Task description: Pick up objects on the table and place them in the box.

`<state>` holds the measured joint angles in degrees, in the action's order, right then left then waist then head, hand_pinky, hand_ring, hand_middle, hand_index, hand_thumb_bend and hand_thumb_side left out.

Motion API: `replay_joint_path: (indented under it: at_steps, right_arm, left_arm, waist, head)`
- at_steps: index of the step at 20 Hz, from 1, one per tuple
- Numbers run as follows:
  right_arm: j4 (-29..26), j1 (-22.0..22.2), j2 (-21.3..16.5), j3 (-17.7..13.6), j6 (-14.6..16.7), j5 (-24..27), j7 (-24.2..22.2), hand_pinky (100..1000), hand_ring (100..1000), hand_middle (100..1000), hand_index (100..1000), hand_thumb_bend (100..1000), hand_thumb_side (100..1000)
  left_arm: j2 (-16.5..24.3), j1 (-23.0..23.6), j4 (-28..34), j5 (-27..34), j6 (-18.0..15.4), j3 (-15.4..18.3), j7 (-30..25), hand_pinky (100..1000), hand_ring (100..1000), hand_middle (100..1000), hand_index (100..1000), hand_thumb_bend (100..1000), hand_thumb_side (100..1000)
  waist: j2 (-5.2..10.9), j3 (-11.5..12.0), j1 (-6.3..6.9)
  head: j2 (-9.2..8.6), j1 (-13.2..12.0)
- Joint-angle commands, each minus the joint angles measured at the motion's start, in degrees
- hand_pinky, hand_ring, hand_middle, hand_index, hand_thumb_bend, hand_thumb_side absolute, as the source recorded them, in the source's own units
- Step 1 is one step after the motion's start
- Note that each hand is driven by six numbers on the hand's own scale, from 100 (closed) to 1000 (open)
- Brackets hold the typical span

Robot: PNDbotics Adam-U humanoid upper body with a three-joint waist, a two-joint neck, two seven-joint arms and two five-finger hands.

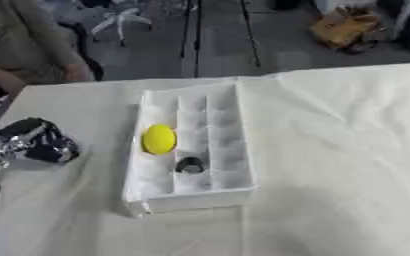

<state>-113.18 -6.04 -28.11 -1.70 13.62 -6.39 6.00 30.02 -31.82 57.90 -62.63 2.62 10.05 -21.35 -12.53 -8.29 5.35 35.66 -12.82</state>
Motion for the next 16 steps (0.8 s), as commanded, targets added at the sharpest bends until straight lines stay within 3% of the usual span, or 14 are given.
replay_joint_path:
  at_steps: [1,2,3,4,5,6,10,16]
  right_arm:
    - [-1.41,-0.44,-1.52,-0.11,0.04,0.33,-0.20,670,560,662,863,336,651]
    - [-1.41,-0.45,-1.52,-0.10,0.02,0.33,-0.21,670,560,662,863,335,651]
    - [-1.41,-0.45,-1.52,-0.10,0.00,0.34,-0.22,670,560,662,863,336,651]
    - [-1.41,-0.46,-1.53,-0.10,0.01,0.35,-0.23,670,560,662,863,335,651]
    - [-1.41,-0.48,-1.55,-0.10,0.00,0.37,-0.24,670,560,662,863,335,651]
    - [-1.41,-0.46,-1.56,-0.09,-0.01,0.38,-0.25,670,560,663,864,335,651]
    - [-1.41,-0.46,-1.65,-0.15,0.00,0.43,-0.23,670,560,663,864,334,652]
    - [-1.41,-0.38,-1.68,-0.16,-0.01,0.64,-0.21,670,560,663,864,333,653]
  left_arm:
    - [1.24,-0.80,-0.09,-0.55,0.25,0.05,0.56,558,417,486,685,498,444]
    - [1.19,-0.70,-0.55,-0.63,0.27,-0.09,0.25,530,384,464,665,439,414]
    - [1.17,-0.70,-0.91,-0.68,0.25,-0.17,-0.04,526,384,464,665,439,414]
    - [1.17,-0.67,-1.37,-0.77,0.22,-0.28,-0.44,498,341,427,590,316,354]
    - [1.18,-0.72,-1.79,-0.87,0.21,-0.37,-0.83,498,341,427,590,316,354]
    - [1.17,-0.79,-2.15,-0.88,0.23,-0.37,-1.19,473,277,367,514,151,281]
    - [1.38,-1.33,-1.18,0.02,0.06,-0.14,-1.94,471,241,328,481,100,256]
    - [1.56,-3.16,8.73,3.82,-0.50,1.03,-0.84,452,235,327,487,100,284]
  waist:
    - [1.24,0.19,0.66]
    - [1.27,0.26,0.67]
    - [1.29,0.31,0.67]
    - [1.32,0.33,0.68]
    - [1.34,0.33,0.68]
    - [1.37,0.32,0.65]
    - [1.55,0.20,0.60]
    - [1.88,0.28,0.47]
  head:
    - [-0.65,0.11]
    - [-0.65,0.12]
    - [-0.65,0.13]
    - [-0.66,0.15]
    - [-0.66,0.18]
    - [-0.68,0.18]
    - [-0.78,0.11]
    - [-0.77,0.23]
